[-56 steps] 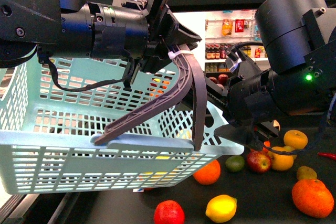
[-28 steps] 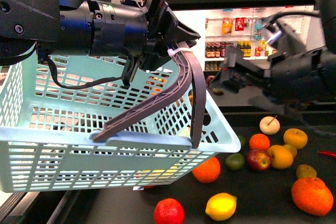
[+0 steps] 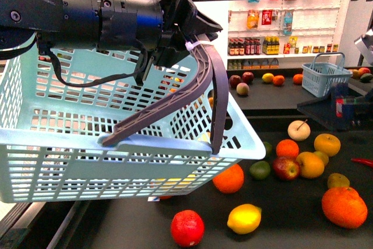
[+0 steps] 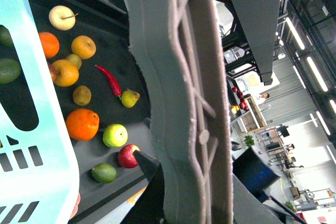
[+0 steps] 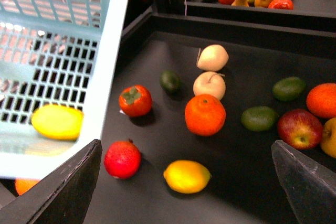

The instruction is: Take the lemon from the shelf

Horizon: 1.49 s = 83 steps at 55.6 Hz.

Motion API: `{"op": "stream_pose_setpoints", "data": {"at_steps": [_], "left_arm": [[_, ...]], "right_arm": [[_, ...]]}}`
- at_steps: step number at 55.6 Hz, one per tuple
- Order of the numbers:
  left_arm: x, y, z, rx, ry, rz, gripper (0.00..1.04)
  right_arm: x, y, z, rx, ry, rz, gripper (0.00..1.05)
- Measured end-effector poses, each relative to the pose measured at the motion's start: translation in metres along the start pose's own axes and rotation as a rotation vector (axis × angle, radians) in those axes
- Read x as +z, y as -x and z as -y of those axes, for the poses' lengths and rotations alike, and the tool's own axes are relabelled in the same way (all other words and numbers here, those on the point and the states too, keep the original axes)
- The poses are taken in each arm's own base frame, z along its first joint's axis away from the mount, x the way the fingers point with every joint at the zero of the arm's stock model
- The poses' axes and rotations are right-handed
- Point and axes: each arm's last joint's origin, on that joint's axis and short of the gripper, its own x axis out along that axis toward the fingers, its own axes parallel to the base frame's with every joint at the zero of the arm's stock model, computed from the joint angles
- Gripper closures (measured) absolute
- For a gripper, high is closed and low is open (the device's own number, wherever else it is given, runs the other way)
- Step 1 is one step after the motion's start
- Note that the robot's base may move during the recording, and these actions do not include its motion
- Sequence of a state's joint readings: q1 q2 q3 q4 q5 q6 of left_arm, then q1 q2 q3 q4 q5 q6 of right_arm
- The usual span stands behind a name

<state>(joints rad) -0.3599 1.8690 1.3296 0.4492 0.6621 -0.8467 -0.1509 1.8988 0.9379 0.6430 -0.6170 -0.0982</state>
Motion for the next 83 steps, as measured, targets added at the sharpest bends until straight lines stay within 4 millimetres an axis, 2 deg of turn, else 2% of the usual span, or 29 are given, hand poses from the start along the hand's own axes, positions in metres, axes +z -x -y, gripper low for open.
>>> {"op": "stream_pose_setpoints", "data": {"at_steps": [5,14,18,26,29,32,38,55,68,83], "left_arm": [[0.000,0.000,0.000,0.000,0.000,0.000,0.97],[0.000,0.000,0.000,0.000,0.000,0.000,0.97],[0.000,0.000,0.000,0.000,0.000,0.000,0.97],[0.000,0.000,0.000,0.000,0.000,0.000,0.97],[0.000,0.000,0.000,0.000,0.000,0.000,0.97],[0.000,0.000,0.000,0.000,0.000,-0.001,0.97],[0.000,0.000,0.000,0.000,0.000,0.000,0.97],[0.000,0.000,0.000,0.000,0.001,0.000,0.97],[0.000,0.000,0.000,0.000,0.001,0.000,0.97],[0.000,0.000,0.000,0.000,0.001,0.000,0.97]], "right_arm": [[-0.023,-0.004,0.003,0.038,0.070,-0.026,0.07],[-0.086,-0.019,-0.004,0.278,0.403,-0.121,0.07],[-0.117,-0.028,0.002,0.375,0.572,-0.192,0.07],[-0.141,-0.047,0.020,0.438,0.771,-0.230,0.07],[-0.145,-0.054,0.026,0.443,0.819,-0.234,0.07],[-0.149,-0.070,0.036,0.460,0.892,-0.229,0.07],[-0.151,-0.091,0.041,0.500,0.959,-0.240,0.07],[-0.161,-0.146,0.036,0.587,1.085,-0.218,0.07],[-0.167,-0.173,0.029,0.637,1.096,-0.239,0.07],[-0.177,-0.194,0.038,0.673,1.106,-0.320,0.07]]}}
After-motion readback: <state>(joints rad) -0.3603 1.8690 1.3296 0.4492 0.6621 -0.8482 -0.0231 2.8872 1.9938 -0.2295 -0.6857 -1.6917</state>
